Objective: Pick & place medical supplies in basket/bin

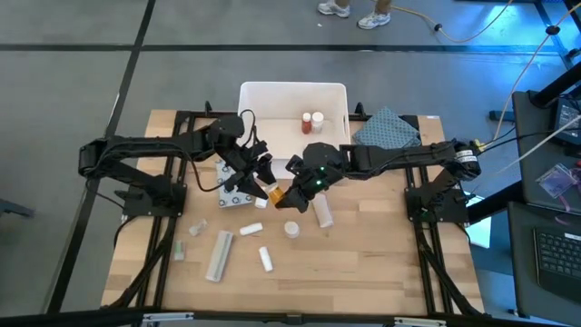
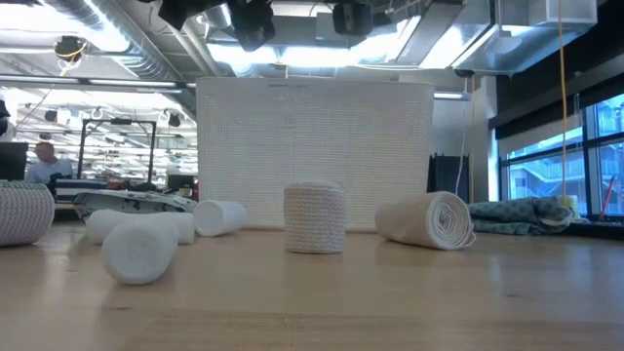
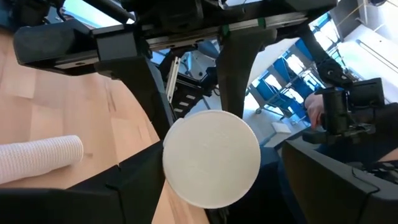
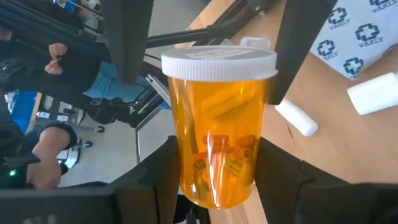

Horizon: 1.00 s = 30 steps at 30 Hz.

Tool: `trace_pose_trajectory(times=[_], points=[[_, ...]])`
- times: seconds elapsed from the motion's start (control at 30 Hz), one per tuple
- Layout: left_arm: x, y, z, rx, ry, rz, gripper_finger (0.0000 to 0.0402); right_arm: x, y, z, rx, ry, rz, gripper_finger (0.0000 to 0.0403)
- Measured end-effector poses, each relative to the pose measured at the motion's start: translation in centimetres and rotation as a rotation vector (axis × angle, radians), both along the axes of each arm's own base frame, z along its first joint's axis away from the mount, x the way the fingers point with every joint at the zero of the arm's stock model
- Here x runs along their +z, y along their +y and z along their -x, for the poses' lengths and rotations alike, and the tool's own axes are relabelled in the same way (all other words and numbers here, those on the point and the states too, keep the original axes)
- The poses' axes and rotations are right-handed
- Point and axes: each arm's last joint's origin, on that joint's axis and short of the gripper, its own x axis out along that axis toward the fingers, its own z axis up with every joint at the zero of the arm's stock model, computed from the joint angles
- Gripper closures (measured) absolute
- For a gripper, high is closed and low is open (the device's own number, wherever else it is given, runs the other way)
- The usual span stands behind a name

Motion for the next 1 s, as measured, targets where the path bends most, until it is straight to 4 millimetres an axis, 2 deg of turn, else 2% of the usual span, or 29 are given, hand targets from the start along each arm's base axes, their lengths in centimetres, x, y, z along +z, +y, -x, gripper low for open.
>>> trace_pose_trajectory(times=[0.6,1.0], points=[[-1.3,-0.2,-1.1,-0.054,0.063,0.054,0.0165,-0.2,0.2,0.3,0.063,0.037,-0.043,0.0236],[-0.8,-0.1,-1.4,-0.047,0.013,0.053,0.0162,-0.1,0.2,0.3,0.08,0.032,-0.048,0.0236]])
